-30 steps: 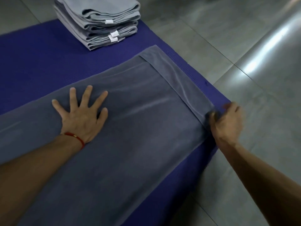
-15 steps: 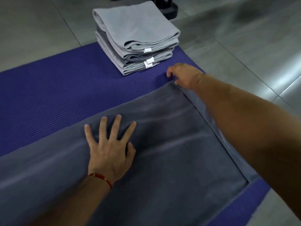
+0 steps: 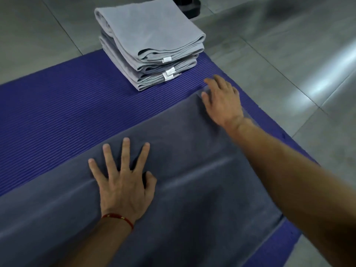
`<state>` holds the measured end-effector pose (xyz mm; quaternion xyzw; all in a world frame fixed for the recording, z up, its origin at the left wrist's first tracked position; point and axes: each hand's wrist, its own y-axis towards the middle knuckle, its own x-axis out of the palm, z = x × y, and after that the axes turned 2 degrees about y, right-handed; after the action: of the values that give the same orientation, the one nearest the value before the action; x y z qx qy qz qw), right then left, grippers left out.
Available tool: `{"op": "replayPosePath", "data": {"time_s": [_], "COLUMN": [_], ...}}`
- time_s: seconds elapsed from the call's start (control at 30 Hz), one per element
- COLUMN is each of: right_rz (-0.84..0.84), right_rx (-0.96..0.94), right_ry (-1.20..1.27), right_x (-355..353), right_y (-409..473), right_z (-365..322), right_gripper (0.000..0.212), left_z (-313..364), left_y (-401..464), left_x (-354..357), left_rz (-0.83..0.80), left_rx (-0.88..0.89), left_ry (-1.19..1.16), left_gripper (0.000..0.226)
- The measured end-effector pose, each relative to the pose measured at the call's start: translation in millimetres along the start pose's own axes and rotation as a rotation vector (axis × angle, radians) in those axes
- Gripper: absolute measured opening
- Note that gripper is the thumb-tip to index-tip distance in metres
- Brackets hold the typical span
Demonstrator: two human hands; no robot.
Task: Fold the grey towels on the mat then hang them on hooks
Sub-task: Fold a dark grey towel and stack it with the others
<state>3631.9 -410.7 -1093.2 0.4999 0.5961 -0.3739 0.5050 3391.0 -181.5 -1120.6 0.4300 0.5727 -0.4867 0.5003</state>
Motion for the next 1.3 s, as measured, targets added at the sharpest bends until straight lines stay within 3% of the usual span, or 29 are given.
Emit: {"op": "replayPosePath", "data": {"time_s": [0.1, 0.23, 0.3, 0.43, 0.67, 0.77, 0.97, 1.13, 1.3], "right_rz": [-0.163, -0.320, -0.280, -0.164, -0.176, -0.190, -0.231, -0.352, -0.397], "right_rx": [0.220, 0.254, 0.266, 0.214, 0.084, -0.019, -0.135, -0.377, -0.436], "right_ry": [-0.078, -0.055, -0.086, -0.099, -0.075, -0.049, -0.029, 0.065, 0.108], "right_x": [21.6, 21.6, 14.4, 32.7, 51.5, 58.0, 71.3, 73.0, 76.1], "right_y": [-62.4, -71.7, -88.5, -202.1, -292.8, -355.2, -422.6, -444.3, -459.3], "right_z": [3.8, 8.1, -8.3, -75.7, -128.9, -170.4, -263.3, -350.5, -387.8], "right_gripper": [0.071, 0.082, 0.082, 0.077, 0.076, 0.075, 0.086, 0.089, 0.092], "left_z": [-0.6, -0.3, 0.3, -1.3, -15.9, -55.4, -181.3, -292.2, -379.2], "left_y": [1.2, 2.0, 2.1, 2.4, 11.3, -15.7, -111.4, -134.3, -150.4], "left_x": [3.6, 7.2, 8.1, 10.0, 6.5, 8.2, 20.1, 18.2, 14.3], "left_rz": [0.001, -0.010, -0.008, -0.009, -0.134, -0.095, -0.111, -0.146, -0.031], "left_rx": [-0.004, -0.012, -0.007, -0.028, 0.074, 0.148, -0.057, -0.337, -0.393], "left_ry": [0.012, 0.009, 0.003, -0.002, -0.091, -0.167, -0.168, -0.260, -0.250], "left_gripper": [0.072, 0.072, 0.072, 0.072, 0.070, 0.061, 0.054, 0.051, 0.048]}}
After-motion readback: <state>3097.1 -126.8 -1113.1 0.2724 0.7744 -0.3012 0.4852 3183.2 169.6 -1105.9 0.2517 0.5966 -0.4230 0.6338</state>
